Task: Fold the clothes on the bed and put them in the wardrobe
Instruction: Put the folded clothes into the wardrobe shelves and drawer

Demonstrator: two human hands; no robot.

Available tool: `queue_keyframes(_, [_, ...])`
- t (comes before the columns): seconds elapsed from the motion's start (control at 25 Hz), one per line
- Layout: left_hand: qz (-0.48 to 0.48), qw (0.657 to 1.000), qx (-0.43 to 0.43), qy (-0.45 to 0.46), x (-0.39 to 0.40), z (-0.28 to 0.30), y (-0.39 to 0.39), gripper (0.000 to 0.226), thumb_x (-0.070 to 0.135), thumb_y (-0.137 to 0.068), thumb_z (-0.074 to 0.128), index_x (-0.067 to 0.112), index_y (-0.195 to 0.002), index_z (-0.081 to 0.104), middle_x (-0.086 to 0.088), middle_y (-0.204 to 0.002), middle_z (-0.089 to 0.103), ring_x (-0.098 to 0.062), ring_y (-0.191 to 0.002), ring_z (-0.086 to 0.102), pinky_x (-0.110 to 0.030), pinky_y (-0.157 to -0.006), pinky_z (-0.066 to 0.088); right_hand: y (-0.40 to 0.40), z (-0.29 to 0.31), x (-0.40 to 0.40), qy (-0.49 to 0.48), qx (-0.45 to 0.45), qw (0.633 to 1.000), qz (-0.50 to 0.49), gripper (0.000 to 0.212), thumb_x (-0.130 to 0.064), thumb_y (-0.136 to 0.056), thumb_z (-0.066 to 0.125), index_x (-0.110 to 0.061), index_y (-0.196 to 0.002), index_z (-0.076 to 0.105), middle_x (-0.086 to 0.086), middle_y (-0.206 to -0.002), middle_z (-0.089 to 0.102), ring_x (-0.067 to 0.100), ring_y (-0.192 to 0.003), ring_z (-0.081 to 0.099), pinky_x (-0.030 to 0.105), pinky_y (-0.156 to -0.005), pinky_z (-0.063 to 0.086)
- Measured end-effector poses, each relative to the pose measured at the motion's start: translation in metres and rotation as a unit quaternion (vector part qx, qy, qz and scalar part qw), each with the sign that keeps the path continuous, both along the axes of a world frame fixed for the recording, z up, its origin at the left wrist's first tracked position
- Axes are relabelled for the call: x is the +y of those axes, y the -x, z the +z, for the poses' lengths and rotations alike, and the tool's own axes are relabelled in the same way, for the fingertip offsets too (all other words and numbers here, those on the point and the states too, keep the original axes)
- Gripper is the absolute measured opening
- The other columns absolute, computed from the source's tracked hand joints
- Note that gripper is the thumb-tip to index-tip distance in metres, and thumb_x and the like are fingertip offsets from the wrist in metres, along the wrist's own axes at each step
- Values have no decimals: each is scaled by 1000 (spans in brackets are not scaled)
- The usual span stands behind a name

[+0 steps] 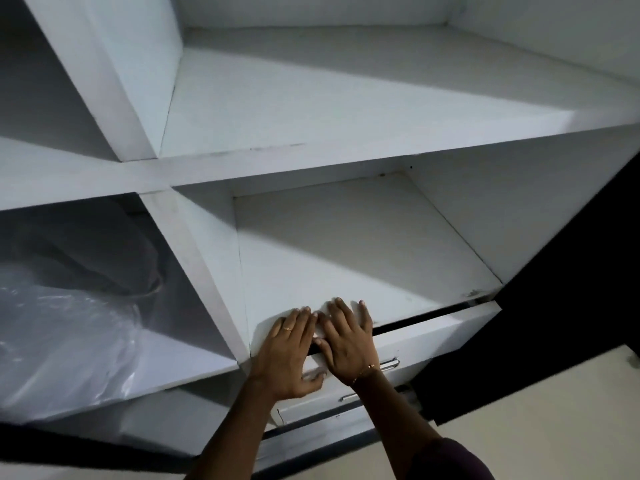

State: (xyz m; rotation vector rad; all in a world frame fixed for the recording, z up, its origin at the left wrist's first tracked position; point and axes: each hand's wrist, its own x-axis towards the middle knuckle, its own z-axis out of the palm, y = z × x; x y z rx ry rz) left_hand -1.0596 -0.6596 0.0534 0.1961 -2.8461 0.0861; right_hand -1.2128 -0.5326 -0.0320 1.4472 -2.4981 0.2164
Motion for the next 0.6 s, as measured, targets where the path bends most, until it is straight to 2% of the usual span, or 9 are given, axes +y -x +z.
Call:
queue_keyframes(0.04, [-3,1000,6,8,-2,-1,2,97,68,-80,67,1,-148,54,-19,-155,51,-35,-142,50,-44,-120,31,3,-4,0,25,17,999,16,67,-58,-118,49,-23,-151,95,13,-164,84,37,-166,59,66,-139,35])
queue_keyframes(0.08, [-4,1000,10,22,-4,-3,4,94,68,-81,67,0,-146,57,-19,-152,54,-34,-139,53,-44,-118,36,5,-8,-1,51,32,998,30,64,-57,-118,51,-22,-146,97,13,-160,87,37,-162,64,61,-131,43])
queue_keyframes(0.12, [-3,999,5,36,-7,-5,5,93,69,-83,67,1,-145,58,-19,-151,55,-33,-138,54,-45,-117,41,7,-13,-2,76,51,995,38,64,-56,-121,50,-22,-143,99,14,-158,88,37,-159,69,57,-126,46])
queue_keyframes(0.2, [6,998,-21,55,-11,-11,4,92,69,-84,68,1,-145,57,-19,-151,55,-33,-138,55,-46,-114,47,10,-21,-3,116,78,989,42,75,-55,-132,34,-22,-141,100,14,-157,89,38,-155,74,52,-123,49])
queue_keyframes(0.24, [12,997,-29,66,-11,-14,3,92,68,-84,71,2,-145,57,-19,-151,56,-33,-138,55,-46,-113,48,12,-21,-4,129,79,988,44,83,-57,-135,26,-21,-142,100,15,-158,89,38,-154,76,50,-123,50])
queue_keyframes(0.32, [26,996,-40,76,-11,-15,7,88,63,-83,76,2,-144,59,-19,-147,59,-33,-134,58,-45,-110,50,15,-20,-6,135,73,987,47,89,-59,-136,20,-19,-146,99,16,-163,86,37,-155,76,48,-125,51])
queue_keyframes(0.48, [50,993,-74,81,-3,-3,21,66,39,-79,89,1,-130,68,-20,-128,68,-35,-116,67,-43,-97,58,15,-23,-7,122,55,990,48,71,-53,-135,36,-15,-160,90,16,-175,77,36,-164,69,48,-136,50])
queue_keyframes(0.52, [55,992,-86,70,0,2,25,63,34,-76,92,2,-125,69,-19,-121,69,-33,-108,68,-41,-92,59,15,-25,-8,99,49,993,39,64,-52,-132,44,-16,-165,86,15,-178,74,35,-167,65,48,-140,52])
queue_keyframes(0.6, [66,991,-110,46,-3,6,35,60,29,-71,94,5,-119,68,-15,-110,66,-29,-97,64,-38,-83,58,17,-21,-18,28,14,999,24,62,-52,-126,58,-20,-176,76,12,-186,66,33,-173,59,51,-144,66])
